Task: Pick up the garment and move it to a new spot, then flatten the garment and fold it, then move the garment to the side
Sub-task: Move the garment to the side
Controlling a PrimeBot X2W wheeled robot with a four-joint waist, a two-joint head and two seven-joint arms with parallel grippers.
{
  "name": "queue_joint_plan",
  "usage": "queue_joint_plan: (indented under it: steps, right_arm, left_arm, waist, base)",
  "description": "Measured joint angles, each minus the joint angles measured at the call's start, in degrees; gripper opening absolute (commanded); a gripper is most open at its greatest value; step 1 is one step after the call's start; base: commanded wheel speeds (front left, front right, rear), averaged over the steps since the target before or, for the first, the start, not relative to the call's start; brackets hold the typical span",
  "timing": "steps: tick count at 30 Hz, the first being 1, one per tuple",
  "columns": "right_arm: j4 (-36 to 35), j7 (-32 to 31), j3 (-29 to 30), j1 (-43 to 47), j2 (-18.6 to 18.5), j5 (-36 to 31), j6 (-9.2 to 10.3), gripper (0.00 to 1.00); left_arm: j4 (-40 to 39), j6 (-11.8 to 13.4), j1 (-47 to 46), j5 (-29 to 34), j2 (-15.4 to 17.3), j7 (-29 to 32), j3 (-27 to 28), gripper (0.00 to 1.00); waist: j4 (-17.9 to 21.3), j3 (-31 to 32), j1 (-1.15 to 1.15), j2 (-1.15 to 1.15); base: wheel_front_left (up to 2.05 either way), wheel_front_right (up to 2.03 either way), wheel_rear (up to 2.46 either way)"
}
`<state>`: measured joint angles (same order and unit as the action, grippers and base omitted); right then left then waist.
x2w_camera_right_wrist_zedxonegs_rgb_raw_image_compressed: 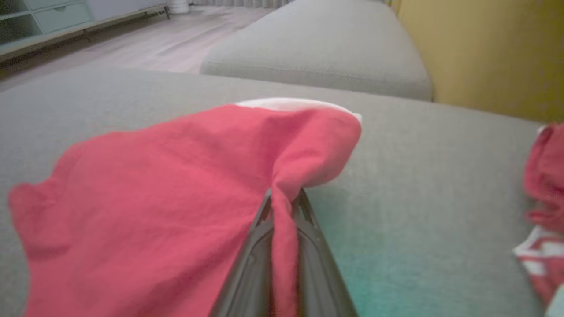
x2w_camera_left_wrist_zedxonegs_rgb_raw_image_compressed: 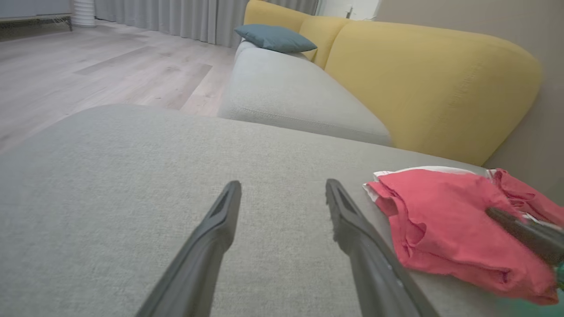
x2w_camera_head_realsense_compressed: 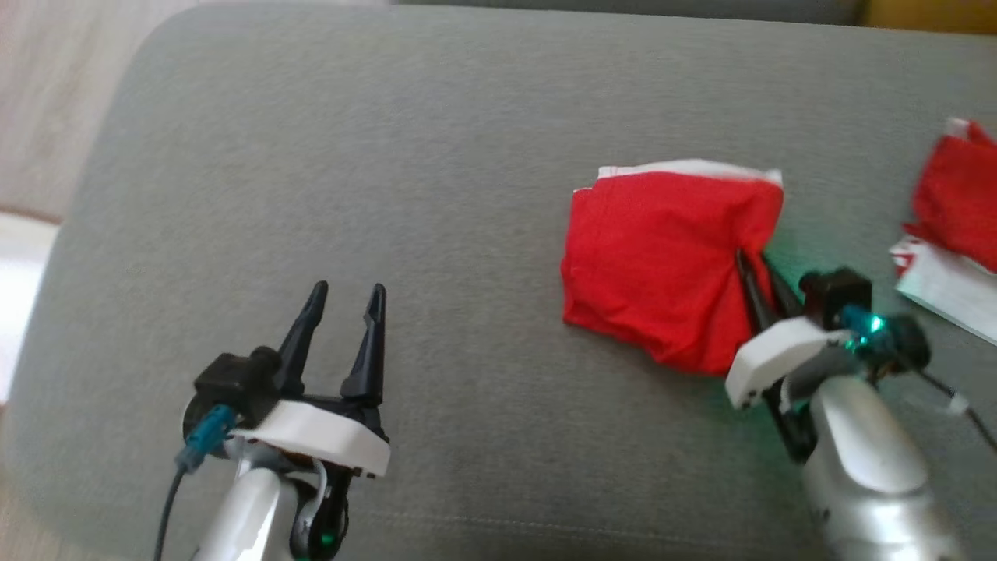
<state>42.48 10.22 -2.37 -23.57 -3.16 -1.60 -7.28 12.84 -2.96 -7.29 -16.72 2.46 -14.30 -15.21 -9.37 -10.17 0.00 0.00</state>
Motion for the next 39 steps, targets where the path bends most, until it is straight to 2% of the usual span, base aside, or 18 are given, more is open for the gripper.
queue_joint_plan:
  steps: [2,5,9,11,12,14,17,21,30,38,39]
  right_arm:
    - [-1.4,-0.2,-0.3,-1.1,-0.9,-1.5,0.00,0.00]
    - [-3.5,-2.2,-1.8,-3.2,-4.1,-2.5,0.00,0.00]
    - [-5.5,-5.6,-3.5,-5.7,-11.7,-2.0,0.00,0.00]
    - [-5.8,-7.5,-4.5,-7.0,-16.6,-1.7,0.00,0.00]
    - [-6.1,-9.7,-4.7,-8.3,-21.1,-0.7,0.00,0.00]
    - [-6.5,-11.7,-4.7,-9.7,-24.1,0.2,0.00,0.00]
    - [-8.3,-14.6,-4.2,-11.1,-26.6,1.3,0.00,0.00]
    - [-9.6,-19.6,-1.9,-11.2,-28.4,2.4,0.00,0.00]
    - [-13.3,-30.2,2.9,-10.3,-28.6,2.7,0.00,0.00]
    - [-17.3,-34.5,5.3,-7.4,-28.0,2.0,-0.01,0.00]
    - [-17.8,-34.5,5.9,-7.3,-27.8,2.0,-0.01,0.11]
  left_arm:
    - [-0.1,0.0,0.0,0.0,0.0,0.0,0.6,1.00]
    - [-0.3,0.0,0.0,0.0,0.0,0.0,1.0,1.00]
    - [-0.8,0.0,0.0,0.0,0.0,0.0,1.0,1.00]
    - [-1.3,-0.1,-0.1,0.1,0.0,0.0,1.0,1.00]
    - [-1.5,-0.1,-0.6,0.5,0.0,0.0,0.9,1.00]
    - [-1.5,-0.2,-1.5,0.5,0.0,0.0,1.0,1.00]
    - [-1.8,-0.5,-3.1,0.5,0.0,0.0,1.1,1.00]
    - [-2.1,-0.7,-4.1,0.5,0.0,0.0,1.5,1.00]
    - [-2.1,-1.6,-6.0,0.5,0.0,0.0,3.1,1.00]
    - [-2.1,-2.1,-6.2,0.6,0.0,0.0,3.2,1.00]
    - [-2.1,-2.1,-6.2,0.6,0.0,0.0,3.3,1.00]
  waist:
    - [1.6,0.4,0.00,0.00]
    - [4.1,0.9,0.00,0.00]
    - [7.3,1.0,0.00,0.00]
    - [8.6,0.4,0.00,0.00]
    - [9.3,-0.7,0.00,0.00]
    - [9.8,-2.0,0.00,0.00]
    - [10.4,-3.8,0.00,0.00]
    - [10.7,-6.1,0.00,0.00]
    - [10.3,-9.2,0.00,0.00]
    - [10.4,-10.2,0.00,0.00]
    - [10.5,-10.2,0.00,0.00]
  base:
    - [0.00,0.00,0.00]
    - [0.00,0.00,0.00]
    - [0.00,0.00,0.00]
    - [0.00,0.00,0.00]
    - [0.00,0.00,0.00]
    - [0.00,0.00,0.00]
    - [0.00,0.00,0.00]
    - [0.00,0.00,0.00]
    - [0.00,0.00,0.00]
    - [0.00,0.00,0.00]
    - [0.00,0.00,0.00]
